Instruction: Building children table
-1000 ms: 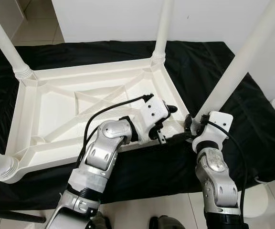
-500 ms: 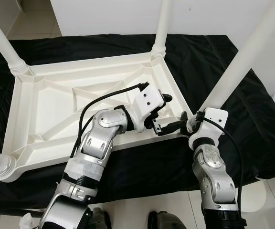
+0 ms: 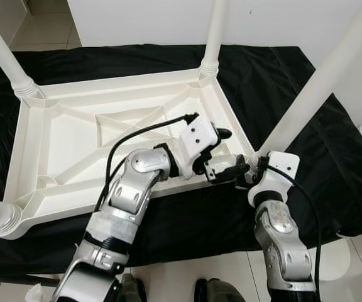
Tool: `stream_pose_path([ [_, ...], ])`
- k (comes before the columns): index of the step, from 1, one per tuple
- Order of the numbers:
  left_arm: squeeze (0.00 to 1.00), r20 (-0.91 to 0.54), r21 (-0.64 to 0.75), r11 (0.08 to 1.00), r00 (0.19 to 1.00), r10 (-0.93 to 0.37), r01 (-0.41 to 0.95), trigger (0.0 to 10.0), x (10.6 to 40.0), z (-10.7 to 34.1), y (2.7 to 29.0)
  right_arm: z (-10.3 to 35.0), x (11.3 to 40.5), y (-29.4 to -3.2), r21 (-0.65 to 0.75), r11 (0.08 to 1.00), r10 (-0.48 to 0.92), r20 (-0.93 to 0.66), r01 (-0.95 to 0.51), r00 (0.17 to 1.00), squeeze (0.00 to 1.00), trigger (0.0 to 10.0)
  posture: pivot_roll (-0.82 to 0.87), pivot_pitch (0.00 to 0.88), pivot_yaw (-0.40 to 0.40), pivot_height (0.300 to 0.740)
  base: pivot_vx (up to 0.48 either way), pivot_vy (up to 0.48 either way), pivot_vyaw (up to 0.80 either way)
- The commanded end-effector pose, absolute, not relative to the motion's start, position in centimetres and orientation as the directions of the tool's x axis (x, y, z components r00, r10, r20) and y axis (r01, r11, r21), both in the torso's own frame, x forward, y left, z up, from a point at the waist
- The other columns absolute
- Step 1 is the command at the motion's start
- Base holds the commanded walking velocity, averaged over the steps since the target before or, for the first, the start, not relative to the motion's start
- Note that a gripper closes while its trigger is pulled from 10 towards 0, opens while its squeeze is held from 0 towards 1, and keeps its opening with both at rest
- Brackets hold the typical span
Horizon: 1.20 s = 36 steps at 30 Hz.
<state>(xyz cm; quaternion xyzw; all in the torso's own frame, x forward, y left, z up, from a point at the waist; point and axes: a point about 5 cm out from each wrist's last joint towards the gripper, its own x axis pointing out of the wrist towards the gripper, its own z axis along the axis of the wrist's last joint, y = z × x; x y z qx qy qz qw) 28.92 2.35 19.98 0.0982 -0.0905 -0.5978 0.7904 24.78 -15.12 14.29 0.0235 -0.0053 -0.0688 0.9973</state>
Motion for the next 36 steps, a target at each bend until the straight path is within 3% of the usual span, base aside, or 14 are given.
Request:
stream_pose_path([
  [1,0.0,0.018,0.257,0.241,0.245,-0.969,0.936,10.0,28.5,19.9,2.3,14.5,24.2,-15.1,0.044,0.992,-0.123,0.03,0.121,0.992,0.0,10.0,-0.06,0.064,-0.01,0.74,0.0,0.0,0.0],
  [15,0.0,0.001,0.243,0.279,0.288,-0.958,0.929,10.0,28.6,19.2,2.9,14.5,21.8,-16.5,0.025,0.988,-0.153,0.088,0.152,0.984,0.0,10.0,-0.06,0.054,-0.003,0.74,0.0,0.0,0.0],
  [19,0.0,-0.035,0.238,0.315,0.332,-0.943,0.919,10.0,28.9,18.7,2.8,14.5,21.1,-16.8,0.032,0.987,-0.163,0.113,0.16,0.98,0.0,10.0,-0.06,0.048,0.001,0.74,0.0,0.0,0.0],
  [21,0.0,-0.06,0.248,0.367,0.392,-0.918,0.897,10.0,29.4,18.3,2.2,14.2,20.4,-17.2,0.062,0.987,-0.156,0.128,0.149,0.979,0.0,10.0,-0.06,0.037,0.006,0.74,0.0,0.0,0.0],
  [29,0.0,-0.103,0.238,0.4,0.432,-0.896,0.885,10.0,30.0,17.7,1.8,14.3,20.5,-17.2,0.068,0.995,-0.084,0.15,0.074,0.985,0.0,10.0,-0.07,0.03,0.007,0.74,0.0,0.0,0.0],
  [36,0.0,-0.143,0.243,0.424,0.465,-0.874,0.872,10.0,30.4,17.3,1.7,14.3,20.8,-18.4,0.027,0.995,-0.1,0.16,0.097,0.982,0.0,10.0,-0.06,0.02,0.002,0.74,0.0,0.0,0.0],
])
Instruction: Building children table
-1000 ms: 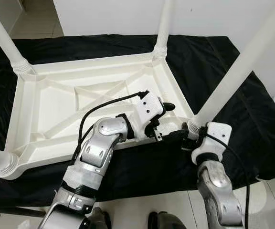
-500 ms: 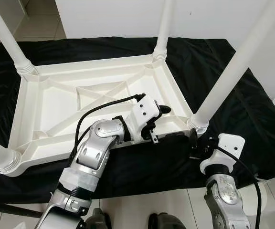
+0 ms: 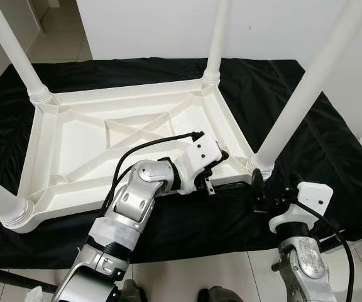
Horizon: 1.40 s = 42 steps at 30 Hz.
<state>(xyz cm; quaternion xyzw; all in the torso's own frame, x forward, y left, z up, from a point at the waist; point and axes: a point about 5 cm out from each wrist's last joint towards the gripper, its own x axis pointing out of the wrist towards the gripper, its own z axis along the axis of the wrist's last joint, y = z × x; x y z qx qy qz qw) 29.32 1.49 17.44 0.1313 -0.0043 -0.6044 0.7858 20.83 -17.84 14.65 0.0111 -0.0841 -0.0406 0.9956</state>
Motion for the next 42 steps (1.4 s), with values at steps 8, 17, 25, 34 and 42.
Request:
stream_pose_path([
  [8,0.0,-0.168,0.237,0.448,0.491,-0.855,0.862,10.0,30.6,17.0,1.6,14.1,21.6,-19.2,-0.004,0.996,-0.088,0.164,0.09,0.982,0.0,10.0,-0.06,0.017,0.001,0.74,0.0,0.0,0.0],
  [17,0.0,-0.113,0.242,0.423,0.459,-0.881,0.873,10.0,30.1,17.7,2.2,14.3,23.8,-20.9,-0.08,0.997,0.011,0.151,0.001,0.988,0.0,10.0,-0.05,0.023,0.0,0.74,0.0,0.0,0.0],
  [25,0.0,-0.059,0.233,0.383,0.406,-0.912,0.894,10.0,29.2,18.9,2.6,14.2,25.9,-22.0,-0.119,0.979,0.177,0.103,-0.165,0.979,0.0,10.0,-0.03,0.021,-0.01,0.74,0.0,0.0,0.0],
  [34,0.0,-0.063,0.184,0.242,0.257,-0.964,0.953,10.0,27.3,19.0,2.5,15.0,29.2,-22.9,-0.177,0.928,0.342,0.049,-0.328,0.939,0.0,10.0,-0.03,0.025,-0.015,0.74,0.0,0.0,0.0],
  [42,0.0,-0.072,0.184,0.208,0.224,-0.972,0.961,10.0,26.6,18.9,2.9,14.5,29.6,-23.1,-0.161,0.863,0.479,-0.039,-0.479,0.877,0.0,10.0,-0.03,0.027,-0.014,0.74,0.0,0.0,0.0],
])
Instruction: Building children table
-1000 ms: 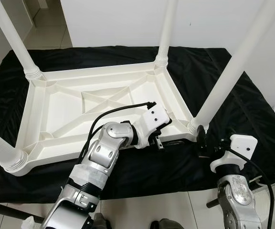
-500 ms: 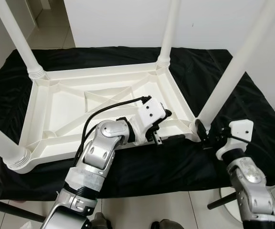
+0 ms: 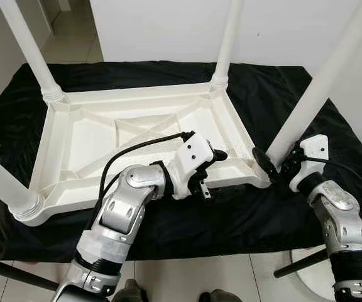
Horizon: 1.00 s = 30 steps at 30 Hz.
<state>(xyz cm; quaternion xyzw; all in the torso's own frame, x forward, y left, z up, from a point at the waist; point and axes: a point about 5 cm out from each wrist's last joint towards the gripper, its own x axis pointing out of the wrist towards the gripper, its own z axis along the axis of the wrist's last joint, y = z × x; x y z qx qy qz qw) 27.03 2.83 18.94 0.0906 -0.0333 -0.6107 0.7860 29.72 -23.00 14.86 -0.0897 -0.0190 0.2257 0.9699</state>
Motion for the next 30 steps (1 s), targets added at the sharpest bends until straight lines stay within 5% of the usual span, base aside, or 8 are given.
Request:
stream_pose_path([
  [1,0.0,-0.072,0.184,0.208,0.224,-0.972,0.961,10.0,26.6,18.9,2.9,14.5,29.6,-23.1,-0.161,0.863,0.479,-0.039,-0.479,0.877,0.0,10.0,-0.03,0.027,-0.014,0.74,0.0,0.0,0.0],
  [5,0.0,-0.078,0.188,0.202,0.22,-0.972,0.961,10.0,26.5,19.1,3.1,14.1,28.6,-22.2,-0.124,0.756,0.636,-0.09,-0.642,0.766,0.0,10.0,-0.02,0.03,-0.013,0.74,0.0,0.0,0.0],
  [17,0.0,-0.109,0.174,0.164,0.184,-0.977,0.971,10.0,26.0,18.8,3.2,14.4,26.1,-20.5,-0.077,0.617,0.777,-0.093,-0.783,0.622,0.0,10.0,-0.03,0.033,0.0,0.74,0.0,0.0,0.0],
  [24,0.0,-0.135,0.175,0.133,0.158,-0.978,0.975,10.0,25.7,18.4,3.4,14.1,26.1,-21.4,-0.064,0.684,0.722,-0.087,-0.727,0.687,0.0,10.0,-0.03,0.029,-0.002,0.74,0.0,0.0,0.0],
  [30,0.0,-0.158,0.18,0.186,0.215,-0.964,0.966,10.0,26.2,17.4,3.8,14.2,26.6,-21.2,-0.053,0.775,0.63,-0.009,-0.629,0.777,0.0,10.0,-0.03,0.017,-0.008,0.74,0.0,0.0,0.0],
])
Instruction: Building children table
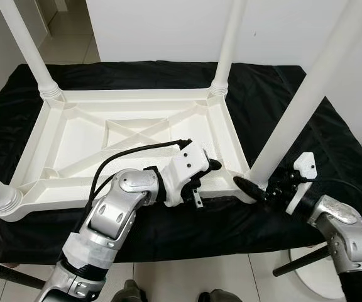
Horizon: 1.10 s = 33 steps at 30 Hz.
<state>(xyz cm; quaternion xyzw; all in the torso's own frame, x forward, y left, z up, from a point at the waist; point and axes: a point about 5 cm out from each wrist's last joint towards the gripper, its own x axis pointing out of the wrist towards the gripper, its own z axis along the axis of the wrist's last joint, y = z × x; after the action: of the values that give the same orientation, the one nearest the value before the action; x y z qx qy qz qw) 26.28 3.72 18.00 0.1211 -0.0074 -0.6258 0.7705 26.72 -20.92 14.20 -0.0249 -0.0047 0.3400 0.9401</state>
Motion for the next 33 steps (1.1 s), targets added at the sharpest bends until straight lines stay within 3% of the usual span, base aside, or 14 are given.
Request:
stream_pose_path([
  [1,0.0,-0.162,0.193,0.239,0.271,-0.949,0.952,10.0,26.6,16.7,3.9,14.2,26.8,-20.9,-0.049,0.802,0.597,0.023,-0.596,0.802,0.0,10.0,-0.03,0.014,-0.007,0.74,0.0,0.0,0.0],
  [14,0.0,-0.137,0.151,0.285,0.305,-0.942,0.947,10.0,26.1,16.1,3.0,13.9,27.3,-20.3,-0.076,0.818,0.574,0.034,-0.57,0.818,0.0,10.0,-0.04,0.0,0.001,0.74,0.0,0.0,0.0],
  [15,0.0,-0.129,0.139,0.301,0.318,-0.939,0.944,10.0,26.1,16.0,2.9,13.9,27.4,-20.2,-0.08,0.82,0.57,0.033,-0.567,0.821,0.0,4.1,-0.04,0.0,0.001,0.74,0.0,0.0,0.0],
  [16,0.0,-0.129,0.139,0.301,0.318,-0.939,0.944,10.0,26.1,16.0,2.9,13.9,27.4,-20.2,-0.08,0.82,0.57,0.033,-0.567,0.821,0.0,4.1,-0.04,0.0,0.001,0.74,0.0,0.0,0.0],
  [17,0.0,-0.123,0.131,0.314,0.33,-0.936,0.94,10.0,26.2,16.0,2.7,13.8,27.5,-20.1,-0.074,0.822,0.568,0.035,-0.564,0.822,0.0,0.0,-0.04,0.0,-0.002,0.74,0.0,0.0,0.0],
  [26,0.0,-0.095,0.139,0.345,0.359,-0.928,0.928,10.0,26.9,16.3,2.4,13.1,27.7,-20.0,-0.052,0.874,0.485,0.031,-0.484,0.874,0.0,0.0,-0.04,0.0,-0.004,0.74,0.0,0.0,0.0],
  [27,0.0,-0.095,0.143,0.346,0.361,-0.928,0.927,10.0,27.0,16.3,2.4,12.9,27.8,-20.1,-0.055,0.894,0.446,0.02,-0.445,0.895,0.0,10.0,-0.04,0.0,0.0,0.74,0.0,0.0,0.0],
  [33,0.0,-0.094,0.149,0.354,0.37,-0.924,0.923,10.0,27.3,16.4,2.5,12.6,28.1,-20.3,-0.053,0.933,0.357,-0.004,-0.357,0.934,0.0,10.0,-0.04,0.0,0.0,0.74,0.0,0.0,0.0],
])
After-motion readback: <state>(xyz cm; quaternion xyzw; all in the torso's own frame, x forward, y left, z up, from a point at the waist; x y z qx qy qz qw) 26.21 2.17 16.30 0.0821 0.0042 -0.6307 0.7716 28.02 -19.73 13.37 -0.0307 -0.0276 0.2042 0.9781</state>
